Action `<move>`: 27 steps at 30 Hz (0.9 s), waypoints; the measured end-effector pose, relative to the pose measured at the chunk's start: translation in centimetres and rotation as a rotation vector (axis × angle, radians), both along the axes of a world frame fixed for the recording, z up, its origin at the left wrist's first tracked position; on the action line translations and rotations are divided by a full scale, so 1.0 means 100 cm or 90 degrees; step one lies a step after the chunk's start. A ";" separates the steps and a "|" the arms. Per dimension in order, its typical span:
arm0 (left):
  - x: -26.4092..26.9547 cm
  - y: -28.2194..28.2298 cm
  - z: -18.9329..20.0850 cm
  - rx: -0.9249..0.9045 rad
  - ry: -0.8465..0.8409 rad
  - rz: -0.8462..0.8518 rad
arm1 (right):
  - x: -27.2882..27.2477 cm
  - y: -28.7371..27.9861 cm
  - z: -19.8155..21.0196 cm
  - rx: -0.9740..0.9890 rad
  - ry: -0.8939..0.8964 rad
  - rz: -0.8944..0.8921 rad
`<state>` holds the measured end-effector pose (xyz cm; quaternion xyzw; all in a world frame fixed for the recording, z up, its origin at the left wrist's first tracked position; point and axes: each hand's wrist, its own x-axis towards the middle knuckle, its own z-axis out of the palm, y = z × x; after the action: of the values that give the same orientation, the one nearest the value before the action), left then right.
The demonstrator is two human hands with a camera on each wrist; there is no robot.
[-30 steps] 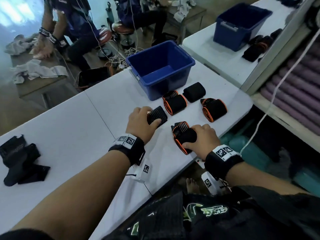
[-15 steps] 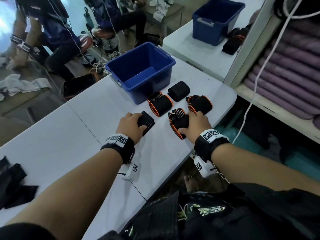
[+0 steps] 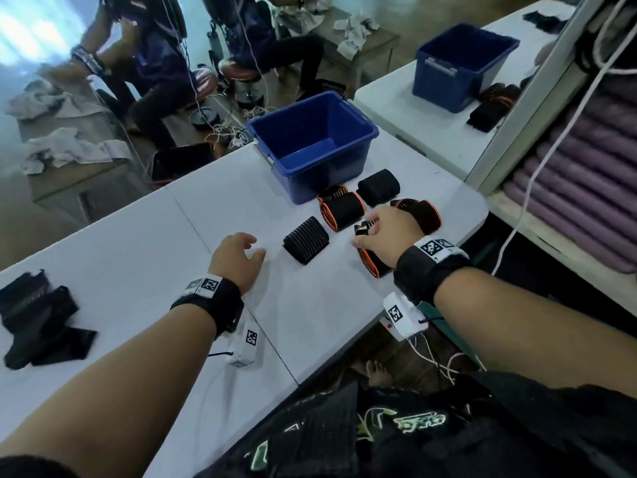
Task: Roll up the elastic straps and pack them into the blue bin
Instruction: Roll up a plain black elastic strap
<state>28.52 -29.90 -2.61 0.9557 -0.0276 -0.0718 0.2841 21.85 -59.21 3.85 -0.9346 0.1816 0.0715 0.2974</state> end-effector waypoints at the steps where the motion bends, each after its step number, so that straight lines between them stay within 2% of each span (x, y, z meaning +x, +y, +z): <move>1: -0.004 0.016 -0.001 0.006 0.000 0.015 | 0.004 0.012 0.003 -0.002 0.010 0.033; 7: -0.038 0.133 0.001 0.085 0.031 0.167 | 0.018 0.090 0.008 -0.045 0.050 0.213; 11: -0.071 0.207 0.003 0.164 0.064 0.295 | 0.019 0.139 0.003 -0.056 0.055 0.292; 14: -0.089 0.245 0.002 0.241 0.121 0.326 | 0.014 0.169 0.003 -0.060 0.066 0.344; 16: -0.096 0.256 0.000 0.306 0.186 0.303 | 0.012 0.185 0.001 -0.065 0.074 0.371; 19: -0.104 0.262 -0.004 0.334 0.205 0.285 | 0.011 0.206 0.000 -0.070 0.076 0.392; 23: -0.118 0.259 -0.009 0.320 0.175 0.293 | 0.006 0.232 0.000 -0.075 0.078 0.418; 27: -0.144 0.246 -0.008 0.273 0.091 0.233 | 0.000 0.259 -0.011 -0.049 0.075 0.433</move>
<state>14.14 -5.32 -3.36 0.9756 0.1813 -0.0906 0.0850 21.87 -33.28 2.74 -0.9464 -0.1205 0.2135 0.2102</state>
